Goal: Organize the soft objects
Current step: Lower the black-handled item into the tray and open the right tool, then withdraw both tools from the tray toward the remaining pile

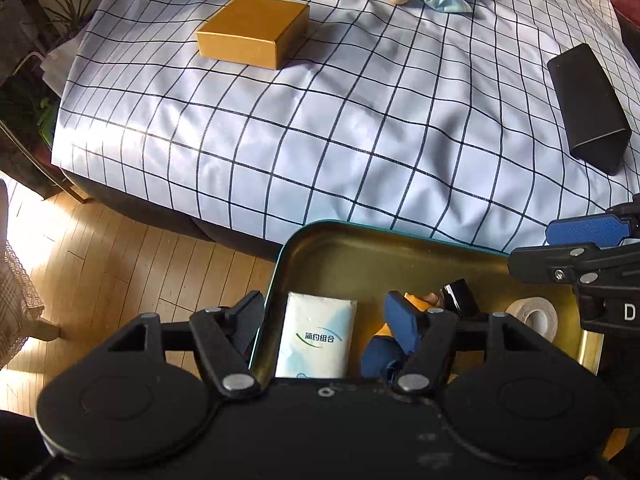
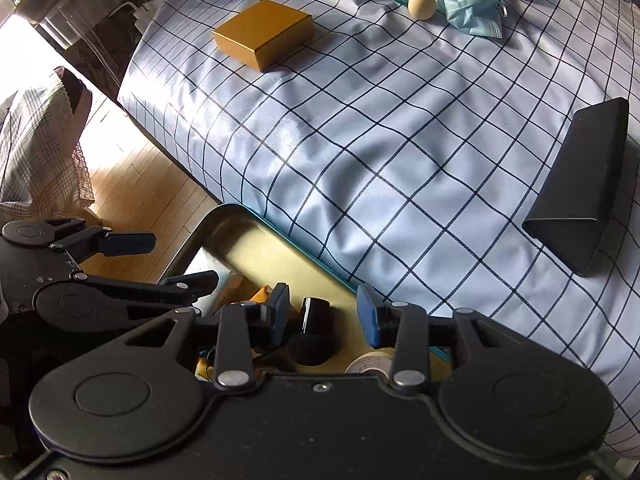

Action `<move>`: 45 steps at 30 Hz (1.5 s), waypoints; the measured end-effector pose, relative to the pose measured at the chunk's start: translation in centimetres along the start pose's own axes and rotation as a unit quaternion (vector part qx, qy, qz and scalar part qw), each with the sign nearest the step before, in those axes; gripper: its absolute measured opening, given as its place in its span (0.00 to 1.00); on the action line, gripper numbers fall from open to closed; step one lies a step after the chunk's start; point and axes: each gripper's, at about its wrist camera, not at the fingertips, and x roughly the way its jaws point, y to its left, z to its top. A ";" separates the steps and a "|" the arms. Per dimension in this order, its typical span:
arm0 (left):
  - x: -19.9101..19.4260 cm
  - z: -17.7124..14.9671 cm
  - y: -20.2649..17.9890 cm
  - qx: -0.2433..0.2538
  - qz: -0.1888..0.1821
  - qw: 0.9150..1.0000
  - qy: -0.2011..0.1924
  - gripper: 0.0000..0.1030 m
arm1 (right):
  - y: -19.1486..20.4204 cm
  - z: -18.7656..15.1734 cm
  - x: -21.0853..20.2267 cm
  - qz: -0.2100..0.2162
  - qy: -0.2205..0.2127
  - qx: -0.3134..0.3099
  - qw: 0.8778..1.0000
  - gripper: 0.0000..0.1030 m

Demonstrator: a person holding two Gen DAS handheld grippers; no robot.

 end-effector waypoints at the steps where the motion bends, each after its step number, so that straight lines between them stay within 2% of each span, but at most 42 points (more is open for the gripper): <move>1: -0.1 0.1 0.1 -0.004 0.005 1.000 -0.004 0.64 | 0.0 0.1 0.0 0.000 0.000 0.001 1.000 0.39; 8: 0.3 1.2 0.7 -0.029 0.023 0.999 -0.005 0.66 | -0.5 1.2 0.3 0.000 -0.003 0.026 1.000 0.39; 13: 0.8 2.3 0.8 -0.042 0.033 0.999 0.002 0.66 | -2.2 2.6 0.4 0.010 -0.012 0.085 0.996 0.39; 18: -0.4 4.1 0.8 -0.041 0.027 0.999 -0.010 0.69 | -4.2 3.5 0.1 -0.010 -0.035 0.143 0.989 0.39; 24: -2.9 7.8 0.9 -0.024 0.030 0.998 -0.046 0.74 | -6.0 4.5 -1.0 -0.035 -0.069 0.188 0.979 0.39; 29: -3.5 12.8 1.8 -0.034 0.022 0.997 -0.065 0.75 | -7.1 5.9 -2.0 -0.049 -0.098 0.210 0.972 0.40; 35: -3.6 17.6 1.7 -0.044 0.023 0.994 -0.097 0.80 | -7.9 9.2 -2.4 -0.066 -0.128 0.217 0.965 0.40; 38: -3.2 18.3 1.8 -0.045 0.029 0.993 -0.101 0.81 | -8.5 11.5 -2.0 -0.078 -0.148 0.224 0.960 0.41; 41: -3.2 18.4 2.3 -0.051 0.016 0.994 -0.097 0.81 | -9.3 14.0 -1.0 -0.085 -0.162 0.244 0.952 0.47; 45: -3.5 18.0 3.1 -0.061 0.026 0.992 -0.104 0.82 | -10.2 17.4 1.1 -0.083 -0.170 0.269 0.944 0.47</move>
